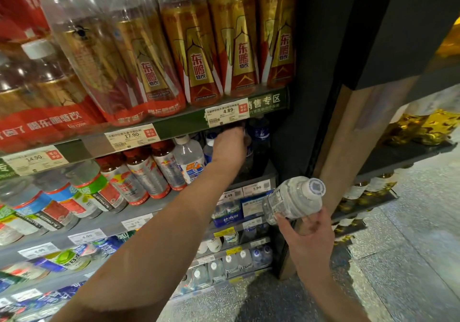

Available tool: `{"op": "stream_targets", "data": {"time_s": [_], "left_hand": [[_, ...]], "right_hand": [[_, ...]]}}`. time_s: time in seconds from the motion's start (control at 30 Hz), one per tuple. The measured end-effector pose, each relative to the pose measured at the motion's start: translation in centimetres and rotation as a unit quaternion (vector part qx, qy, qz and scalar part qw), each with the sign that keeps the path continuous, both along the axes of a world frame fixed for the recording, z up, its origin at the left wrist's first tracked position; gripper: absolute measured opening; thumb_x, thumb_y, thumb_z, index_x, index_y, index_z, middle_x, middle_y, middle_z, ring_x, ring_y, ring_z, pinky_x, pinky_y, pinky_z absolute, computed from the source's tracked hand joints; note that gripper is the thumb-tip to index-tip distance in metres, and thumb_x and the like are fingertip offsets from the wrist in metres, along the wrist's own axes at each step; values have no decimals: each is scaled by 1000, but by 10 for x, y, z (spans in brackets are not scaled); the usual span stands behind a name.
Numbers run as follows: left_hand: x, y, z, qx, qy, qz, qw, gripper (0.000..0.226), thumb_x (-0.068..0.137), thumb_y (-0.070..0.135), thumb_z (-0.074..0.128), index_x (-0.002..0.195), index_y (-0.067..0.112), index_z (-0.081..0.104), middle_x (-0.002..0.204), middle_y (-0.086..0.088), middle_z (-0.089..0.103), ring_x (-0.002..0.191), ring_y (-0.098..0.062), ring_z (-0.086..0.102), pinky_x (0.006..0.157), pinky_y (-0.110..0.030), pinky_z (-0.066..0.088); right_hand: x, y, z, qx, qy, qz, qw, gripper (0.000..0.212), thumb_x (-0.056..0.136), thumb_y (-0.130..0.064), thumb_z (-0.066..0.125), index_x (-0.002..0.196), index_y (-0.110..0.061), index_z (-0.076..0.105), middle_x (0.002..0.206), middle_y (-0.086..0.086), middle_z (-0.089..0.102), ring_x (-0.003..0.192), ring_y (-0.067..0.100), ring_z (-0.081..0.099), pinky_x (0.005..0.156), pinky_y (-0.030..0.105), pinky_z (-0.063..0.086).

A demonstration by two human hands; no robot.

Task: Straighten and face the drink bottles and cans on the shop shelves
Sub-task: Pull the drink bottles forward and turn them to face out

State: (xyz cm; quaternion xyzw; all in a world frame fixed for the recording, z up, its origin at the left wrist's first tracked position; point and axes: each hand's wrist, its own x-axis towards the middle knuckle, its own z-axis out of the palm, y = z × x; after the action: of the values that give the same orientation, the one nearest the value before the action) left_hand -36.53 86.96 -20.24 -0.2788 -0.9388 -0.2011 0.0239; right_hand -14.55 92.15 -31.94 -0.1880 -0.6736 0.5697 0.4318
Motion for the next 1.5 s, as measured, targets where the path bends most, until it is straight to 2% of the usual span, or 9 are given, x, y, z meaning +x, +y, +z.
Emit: {"op": "stream_targets", "data": {"time_s": [0.2, 0.4, 0.6, 0.77, 0.9, 1.1, 1.3, 1.4, 1.5], "left_hand": [[7, 9, -15, 119, -30, -27, 992, 36, 95, 23, 64, 130, 14, 60, 115, -16, 70, 109, -35, 64, 88, -44, 54], [12, 24, -17, 120, -21, -49, 991, 44, 95, 29, 66, 136, 17, 58, 112, -14, 70, 107, -33, 65, 83, -38, 51], [34, -20, -30, 196, 161, 91, 963, 40, 86, 19, 75, 118, 0, 61, 107, -19, 61, 104, -35, 53, 94, -45, 44], [34, -19, -31, 177, 16, 131, 975, 48, 81, 3, 73, 119, -4, 45, 123, -23, 45, 122, -39, 40, 108, -47, 37], [21, -22, -29, 151, -17, 151, 977, 49, 79, -2, 71, 122, -3, 48, 126, -23, 45, 125, -38, 38, 103, -38, 36], [9, -26, -36, 80, -23, 101, 991, 67, 80, 6, 75, 139, 10, 43, 129, -19, 53, 123, -38, 47, 100, -43, 43], [9, -12, -33, 127, -52, 33, 990, 73, 83, 16, 78, 145, 12, 41, 132, -18, 54, 125, -35, 51, 102, -39, 43], [15, -15, -32, 150, -60, 11, 987, 74, 86, 18, 76, 149, 14, 37, 138, -15, 51, 130, -30, 48, 107, -36, 40], [30, -47, -38, 259, 44, 12, 965, 52, 89, 22, 73, 136, 18, 52, 129, -1, 55, 121, -18, 53, 104, -34, 46]], "right_hand": [[0, 4, 4, 14, 18, -14, 1000, 69, 67, -27, 86, 121, -57, 55, 116, -32, 66, 109, -10, 62, 91, 4, 46], [0, 4, 7, -7, 10, -10, 1000, 65, 67, -32, 85, 119, -57, 55, 115, -32, 67, 108, -11, 62, 88, 2, 45], [3, 4, 7, -4, 3, -13, 1000, 69, 67, -23, 88, 117, -58, 56, 111, -31, 68, 105, -11, 63, 87, 2, 45], [2, 0, 10, -12, 9, -6, 1000, 64, 68, -28, 91, 114, -57, 58, 110, -27, 69, 104, -7, 64, 89, 4, 47], [0, -4, 9, -54, 14, 15, 998, 60, 66, -31, 84, 117, -52, 60, 115, -19, 71, 109, 0, 66, 92, 9, 49], [-3, -7, 7, -60, 9, 21, 998, 58, 66, -29, 85, 113, -54, 62, 115, -17, 71, 111, 7, 67, 97, 14, 50], [-9, -8, 8, -78, -15, 18, 997, 62, 64, -36, 85, 117, -56, 60, 119, -20, 70, 115, 5, 65, 99, 18, 49], [-14, -10, 7, -84, -20, 25, 996, 64, 65, -35, 87, 123, -43, 61, 119, -15, 70, 116, 7, 65, 99, 20, 51], [-25, -13, 12, -77, -12, 47, 996, 58, 67, -34, 87, 119, -36, 62, 116, -10, 72, 113, 9, 67, 97, 26, 54]]}}
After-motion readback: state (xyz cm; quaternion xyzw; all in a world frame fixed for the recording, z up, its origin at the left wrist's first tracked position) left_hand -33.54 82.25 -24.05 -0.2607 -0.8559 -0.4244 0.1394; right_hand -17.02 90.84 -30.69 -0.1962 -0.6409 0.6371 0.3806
